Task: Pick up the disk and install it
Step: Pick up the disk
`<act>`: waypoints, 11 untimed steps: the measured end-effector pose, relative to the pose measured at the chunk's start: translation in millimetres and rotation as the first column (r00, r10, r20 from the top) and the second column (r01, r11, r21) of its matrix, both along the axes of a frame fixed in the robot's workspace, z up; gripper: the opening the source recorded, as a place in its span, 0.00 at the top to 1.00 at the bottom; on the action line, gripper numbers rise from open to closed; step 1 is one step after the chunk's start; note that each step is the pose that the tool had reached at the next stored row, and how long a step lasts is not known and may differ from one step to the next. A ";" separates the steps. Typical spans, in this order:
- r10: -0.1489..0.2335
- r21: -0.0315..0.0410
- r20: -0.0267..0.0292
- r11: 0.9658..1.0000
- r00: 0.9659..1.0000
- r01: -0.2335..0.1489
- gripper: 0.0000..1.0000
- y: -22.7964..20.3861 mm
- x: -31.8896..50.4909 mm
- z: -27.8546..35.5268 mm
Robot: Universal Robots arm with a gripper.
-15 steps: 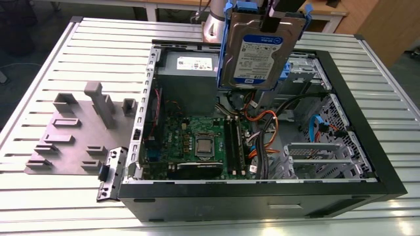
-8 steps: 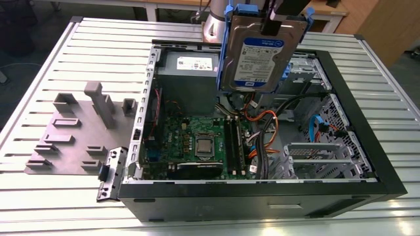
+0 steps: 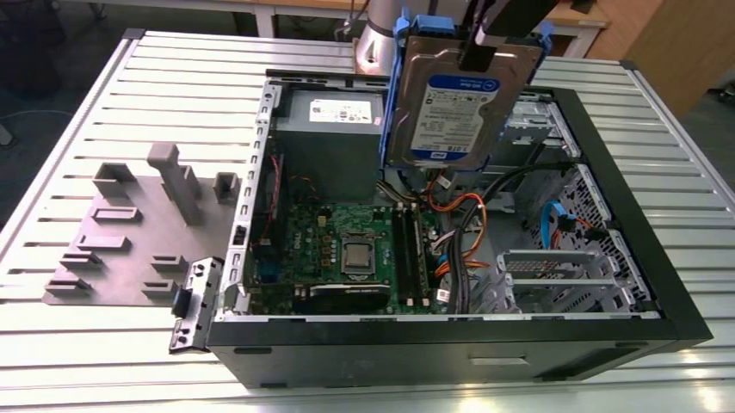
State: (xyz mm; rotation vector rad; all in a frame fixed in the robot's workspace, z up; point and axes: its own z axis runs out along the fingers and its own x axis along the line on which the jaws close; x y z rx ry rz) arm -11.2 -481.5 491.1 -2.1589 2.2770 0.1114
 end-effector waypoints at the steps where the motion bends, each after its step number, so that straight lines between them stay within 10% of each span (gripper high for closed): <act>1: 0.000 0.000 0.000 1.000 1.000 0.000 0.65 -1.1 0.0 -0.1; 11: 0.000 0.000 0.000 1.000 1.000 0.000 0.65 -14.4 0.0 -1.5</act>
